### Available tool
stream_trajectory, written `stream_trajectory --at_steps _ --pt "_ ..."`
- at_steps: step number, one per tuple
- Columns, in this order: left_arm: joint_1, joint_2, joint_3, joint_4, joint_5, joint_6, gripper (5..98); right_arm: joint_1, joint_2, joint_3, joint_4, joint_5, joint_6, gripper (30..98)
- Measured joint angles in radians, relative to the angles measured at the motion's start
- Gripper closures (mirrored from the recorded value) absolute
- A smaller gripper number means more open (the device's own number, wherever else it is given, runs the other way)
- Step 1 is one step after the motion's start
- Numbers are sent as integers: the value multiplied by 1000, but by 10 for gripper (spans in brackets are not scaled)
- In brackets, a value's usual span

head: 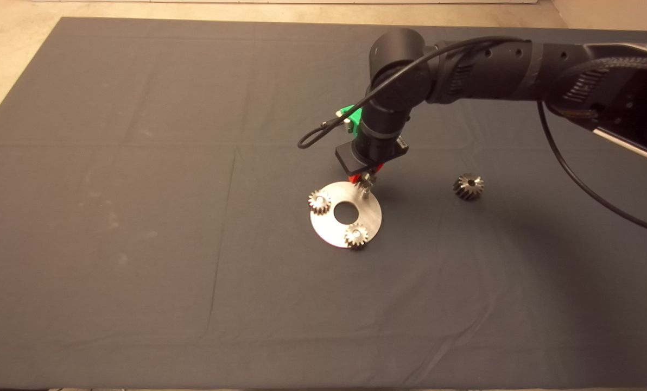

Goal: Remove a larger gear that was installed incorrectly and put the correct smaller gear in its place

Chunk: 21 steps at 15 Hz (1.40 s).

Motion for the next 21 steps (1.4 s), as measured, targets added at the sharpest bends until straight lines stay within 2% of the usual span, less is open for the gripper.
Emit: stream_trajectory --at_steps 2,21 --pt "0 0 0 0 0 0 444 -17 0 1 0 0 11 934" --pt "0 -1 0 0 0 0 444 -16 0 2 -42 -2 19 936"
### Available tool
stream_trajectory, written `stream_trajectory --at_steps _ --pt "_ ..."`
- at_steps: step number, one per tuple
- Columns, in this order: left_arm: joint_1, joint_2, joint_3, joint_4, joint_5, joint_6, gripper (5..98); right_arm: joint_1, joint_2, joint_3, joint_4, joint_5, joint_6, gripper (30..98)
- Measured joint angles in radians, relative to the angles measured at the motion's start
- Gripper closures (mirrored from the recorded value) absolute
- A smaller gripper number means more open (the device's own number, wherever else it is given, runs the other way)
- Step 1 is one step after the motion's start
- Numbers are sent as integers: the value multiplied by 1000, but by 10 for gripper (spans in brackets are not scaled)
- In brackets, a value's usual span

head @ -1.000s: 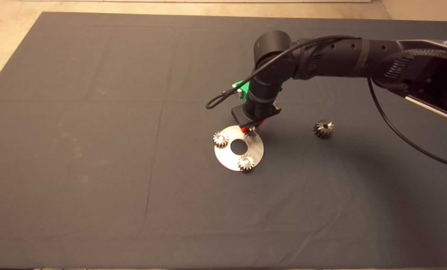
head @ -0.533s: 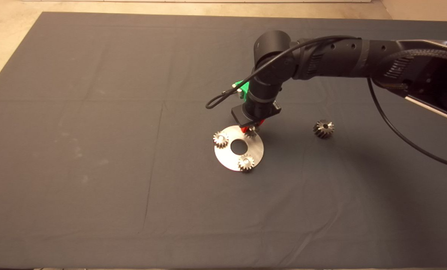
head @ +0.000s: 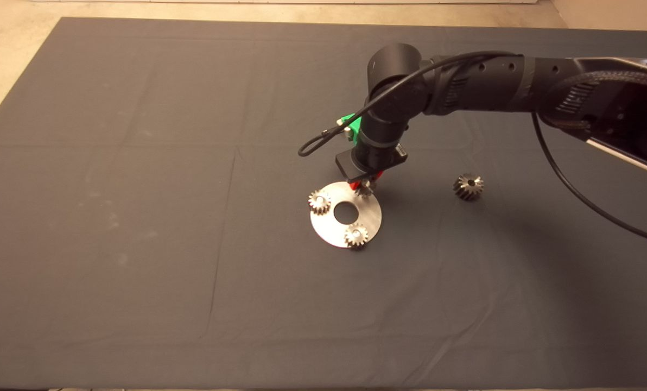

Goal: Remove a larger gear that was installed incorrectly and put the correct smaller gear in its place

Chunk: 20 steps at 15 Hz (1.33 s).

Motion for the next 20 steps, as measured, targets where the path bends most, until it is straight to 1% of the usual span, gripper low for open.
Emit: stream_trajectory --at_steps 12,18,20 --pt "0 -2 0 0 0 0 444 2 -3 0 -7 1 7 937" --pt "0 -2 0 0 0 1 444 2 -3 -4 10 0 10 936" --pt "0 -2 0 0 0 4 444 2 -3 -23 33 3 10 936"
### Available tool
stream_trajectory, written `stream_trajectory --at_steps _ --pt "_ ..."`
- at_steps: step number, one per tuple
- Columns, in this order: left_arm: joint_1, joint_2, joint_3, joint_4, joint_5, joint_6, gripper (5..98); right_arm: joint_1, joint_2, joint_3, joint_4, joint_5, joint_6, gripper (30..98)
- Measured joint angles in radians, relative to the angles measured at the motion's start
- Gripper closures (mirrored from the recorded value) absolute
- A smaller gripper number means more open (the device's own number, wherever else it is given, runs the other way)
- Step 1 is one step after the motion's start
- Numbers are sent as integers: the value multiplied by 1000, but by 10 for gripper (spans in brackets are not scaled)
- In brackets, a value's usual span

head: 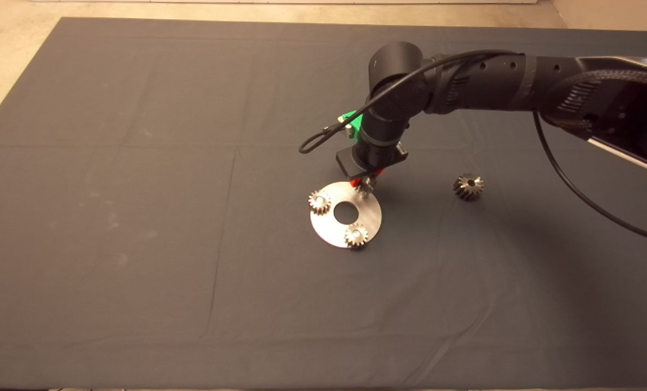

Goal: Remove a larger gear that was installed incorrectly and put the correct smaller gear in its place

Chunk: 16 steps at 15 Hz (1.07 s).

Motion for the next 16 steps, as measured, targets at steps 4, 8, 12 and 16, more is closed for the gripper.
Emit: stream_trajectory --at_steps 4,8,12,16 --pt "0 0 0 0 0 0 444 2 -10 -19 30 14 0 937" --pt "0 -1 0 0 0 1 444 2 -38 -17 72 26 0 936" --pt "0 0 0 0 0 1 444 2 -42 -11 77 25 0 936" --pt "0 -1 0 0 0 1 444 1 -47 -4 81 24 0 936"
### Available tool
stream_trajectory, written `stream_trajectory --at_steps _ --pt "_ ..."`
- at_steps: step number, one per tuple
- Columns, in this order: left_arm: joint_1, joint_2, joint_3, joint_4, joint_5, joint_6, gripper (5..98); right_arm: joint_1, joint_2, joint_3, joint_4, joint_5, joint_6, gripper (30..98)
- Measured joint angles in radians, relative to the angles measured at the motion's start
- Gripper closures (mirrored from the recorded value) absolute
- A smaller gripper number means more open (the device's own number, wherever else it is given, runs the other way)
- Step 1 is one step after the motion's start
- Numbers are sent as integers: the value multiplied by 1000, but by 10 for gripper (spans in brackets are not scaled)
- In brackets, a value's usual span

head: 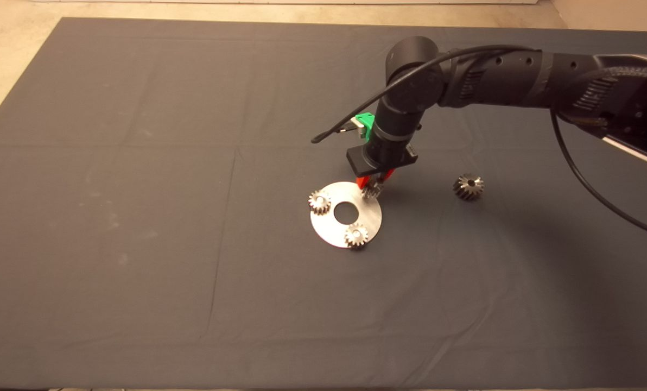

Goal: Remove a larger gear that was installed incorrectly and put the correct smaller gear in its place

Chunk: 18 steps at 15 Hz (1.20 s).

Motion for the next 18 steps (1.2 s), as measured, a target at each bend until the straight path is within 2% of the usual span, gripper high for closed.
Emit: stream_trajectory --at_steps 6,9,11,14,18 --pt "0 0 0 13 0 0 444 -7 7 31 -23 -23 27 936" --pt "0 -2 0 17 0 0 444 -14 27 45 -93 -58 41 937" --pt "0 -2 0 18 0 0 444 -17 32 50 -119 -68 49 936" --pt "0 -2 0 18 0 0 444 -19 35 59 -141 -71 70 936" --pt "0 -2 0 19 0 5 444 -29 40 94 -231 -68 116 936"
